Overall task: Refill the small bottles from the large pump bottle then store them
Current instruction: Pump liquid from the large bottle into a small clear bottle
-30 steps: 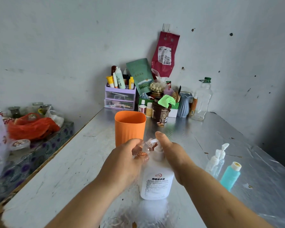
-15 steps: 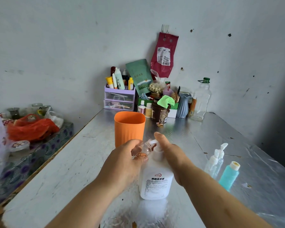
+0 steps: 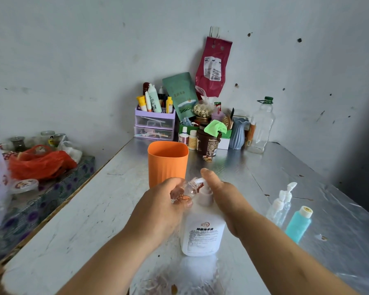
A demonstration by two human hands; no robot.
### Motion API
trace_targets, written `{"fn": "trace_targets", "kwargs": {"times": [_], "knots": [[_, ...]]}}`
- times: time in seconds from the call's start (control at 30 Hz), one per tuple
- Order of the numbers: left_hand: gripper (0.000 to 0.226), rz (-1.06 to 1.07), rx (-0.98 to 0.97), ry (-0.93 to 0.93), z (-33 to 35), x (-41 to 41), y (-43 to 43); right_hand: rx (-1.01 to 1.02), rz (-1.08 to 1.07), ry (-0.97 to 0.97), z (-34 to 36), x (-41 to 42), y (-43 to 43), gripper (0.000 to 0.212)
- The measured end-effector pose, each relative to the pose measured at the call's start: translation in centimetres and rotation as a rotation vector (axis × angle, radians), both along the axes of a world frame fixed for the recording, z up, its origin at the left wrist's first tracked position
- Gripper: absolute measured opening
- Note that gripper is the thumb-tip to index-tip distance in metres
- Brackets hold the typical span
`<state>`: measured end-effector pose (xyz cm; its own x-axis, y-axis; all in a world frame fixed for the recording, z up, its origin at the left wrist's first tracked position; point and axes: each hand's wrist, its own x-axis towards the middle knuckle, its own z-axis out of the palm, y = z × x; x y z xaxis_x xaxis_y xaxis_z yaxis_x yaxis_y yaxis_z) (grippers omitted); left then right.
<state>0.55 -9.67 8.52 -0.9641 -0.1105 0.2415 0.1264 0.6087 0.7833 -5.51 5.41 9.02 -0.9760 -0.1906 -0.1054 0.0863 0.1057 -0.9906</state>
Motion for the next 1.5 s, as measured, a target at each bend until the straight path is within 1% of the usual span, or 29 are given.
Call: {"fn": "trace_targets", "kwargs": {"times": [0.23, 0.43, 0.57, 0.67, 0.77, 0.93, 1.17, 1.3, 1.5], "knots": [[0.033, 0.002, -0.021, -0.019, -0.5, -0.1, -0.1, 0.064, -0.013, 0.066, -0.3, 0.1, -0.2, 0.042], [0.031, 0.007, -0.017, -0.014, 0.1, 0.1, 0.0, 0.027, -0.023, -0.034, 0.1, 0.5, -0.3, 0.051], [0.029, 0.005, -0.002, -0.013, 0.4, 0.0, 0.0, 0.03, -0.04, -0.056, 0.3, 0.5, -0.3, 0.063], [0.029, 0.001, 0.004, -0.012, 0.3, -0.1, 0.0, 0.032, -0.033, -0.056, 0.3, 0.5, -0.2, 0.064], [0.031, -0.003, 0.006, -0.008, 0.1, -0.1, 0.0, 0.032, -0.018, -0.047, 0.5, 0.4, -0.1, 0.061], [0.032, 0.001, 0.015, -0.007, -0.2, -0.3, -0.1, 0.021, -0.003, -0.022, 0.4, 0.2, -0.1, 0.048], [0.037, -0.003, 0.021, -0.014, -0.9, -0.6, -0.2, 0.108, -0.031, 0.043, 0.1, -0.1, -0.1, 0.047], [0.033, -0.003, 0.045, -0.025, -1.0, -0.4, -0.2, 0.108, -0.007, 0.043, -0.1, 0.0, 0.1, 0.042], [0.03, 0.001, 0.019, -0.003, -0.2, -0.2, 0.1, 0.026, 0.008, -0.031, 0.2, 0.3, 0.0, 0.057]]}}
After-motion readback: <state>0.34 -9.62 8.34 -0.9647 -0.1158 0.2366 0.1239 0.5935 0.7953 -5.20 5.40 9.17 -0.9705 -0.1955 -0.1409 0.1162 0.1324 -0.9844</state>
